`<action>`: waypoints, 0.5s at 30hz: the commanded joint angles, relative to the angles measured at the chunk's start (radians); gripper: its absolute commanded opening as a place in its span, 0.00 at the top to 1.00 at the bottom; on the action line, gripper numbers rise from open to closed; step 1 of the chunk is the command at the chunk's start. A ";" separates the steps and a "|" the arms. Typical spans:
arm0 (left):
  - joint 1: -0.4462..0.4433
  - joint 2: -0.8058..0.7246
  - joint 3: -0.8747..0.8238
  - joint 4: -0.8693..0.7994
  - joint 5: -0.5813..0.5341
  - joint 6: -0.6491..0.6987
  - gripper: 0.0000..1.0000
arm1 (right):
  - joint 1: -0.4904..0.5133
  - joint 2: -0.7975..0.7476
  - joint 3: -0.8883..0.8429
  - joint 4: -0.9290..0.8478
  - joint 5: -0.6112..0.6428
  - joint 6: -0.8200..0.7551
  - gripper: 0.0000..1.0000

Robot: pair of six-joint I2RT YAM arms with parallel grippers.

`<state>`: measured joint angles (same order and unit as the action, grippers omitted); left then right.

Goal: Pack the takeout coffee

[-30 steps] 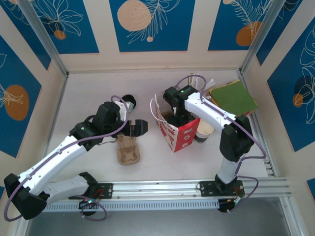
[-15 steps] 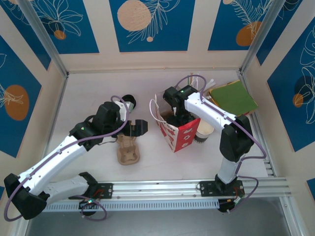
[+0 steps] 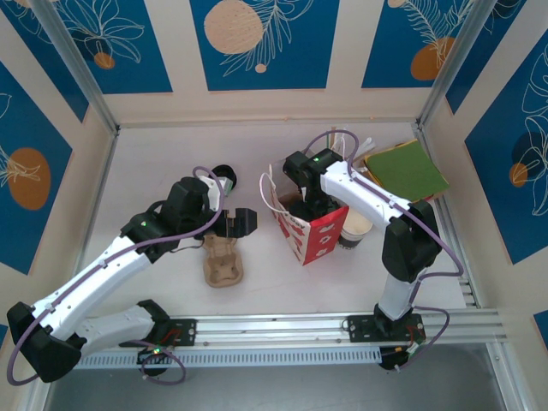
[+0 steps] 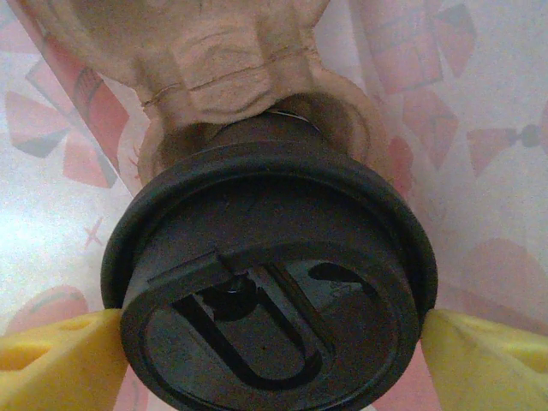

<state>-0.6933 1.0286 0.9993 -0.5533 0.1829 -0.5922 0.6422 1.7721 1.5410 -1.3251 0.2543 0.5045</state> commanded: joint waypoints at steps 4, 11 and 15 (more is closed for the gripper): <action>0.008 -0.004 -0.004 0.011 -0.005 0.025 0.00 | 0.010 0.003 0.013 -0.026 -0.003 0.022 0.11; 0.008 -0.007 -0.006 0.012 -0.003 0.022 0.00 | 0.011 -0.003 0.012 -0.031 0.001 0.025 0.11; 0.008 -0.008 -0.007 0.011 -0.005 0.020 0.00 | 0.012 -0.005 0.012 -0.031 0.001 0.026 0.11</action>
<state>-0.6930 1.0286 0.9993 -0.5533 0.1829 -0.5926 0.6479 1.7721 1.5429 -1.3277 0.2577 0.5102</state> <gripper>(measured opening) 0.998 0.893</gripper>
